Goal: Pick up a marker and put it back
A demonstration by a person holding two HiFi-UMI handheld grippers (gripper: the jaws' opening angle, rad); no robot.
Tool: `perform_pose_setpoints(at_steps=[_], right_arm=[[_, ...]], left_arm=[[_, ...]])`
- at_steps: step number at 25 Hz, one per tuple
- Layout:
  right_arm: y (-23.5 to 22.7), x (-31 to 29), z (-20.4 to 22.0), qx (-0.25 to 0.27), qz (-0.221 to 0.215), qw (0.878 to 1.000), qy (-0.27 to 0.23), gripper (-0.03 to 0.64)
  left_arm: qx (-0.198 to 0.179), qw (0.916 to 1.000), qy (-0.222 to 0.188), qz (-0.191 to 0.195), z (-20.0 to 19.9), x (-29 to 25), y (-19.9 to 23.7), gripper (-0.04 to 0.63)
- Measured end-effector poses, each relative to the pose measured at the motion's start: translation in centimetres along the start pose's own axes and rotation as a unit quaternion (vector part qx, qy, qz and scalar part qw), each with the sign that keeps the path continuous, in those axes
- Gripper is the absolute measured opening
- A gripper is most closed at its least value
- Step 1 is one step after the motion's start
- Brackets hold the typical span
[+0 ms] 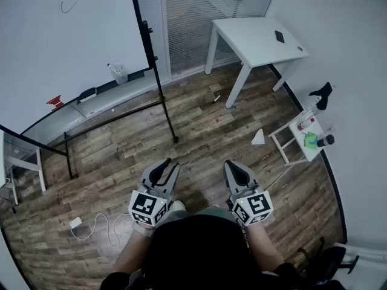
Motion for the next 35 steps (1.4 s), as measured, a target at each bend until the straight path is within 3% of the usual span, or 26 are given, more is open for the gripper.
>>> perform_pose_setpoints(at_steps=[11,19,25,35], right_arm=[[3.9,-3.1,0.3,-0.001,0.0,1.0,0.002,0.029],[4.0,-5.4,0.3,-0.013,0.013,1.0,0.004,0.029],[1.7,-9.3,0.2,-0.023,0.013,1.0,0.013,0.029],[-7.2,-21.7,-3.9,-0.017,-0.045,0.998,0.025,0.029]], left_arm=[[0.003,0.9999,-0.011,0.008,-0.1,1.8,4.0,0.107],[0.016,0.9998,-0.01,-0.001,0.6,1.5,7.6,0.107],[0.024,0.9996,0.001,-0.013,0.8,-1.5,10.8,0.107],[0.022,0.9979,0.003,-0.061,-3.1,-13.2,18.0,0.107]])
Point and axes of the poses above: the fingertips, and each gripper's own axes: x backward along the fingers, y to its left, z out of its underside, the point moved 5 cm from there along x, backward along the fingers, and after that the axes turned 1 degree about -x, right-handed, at the moved point
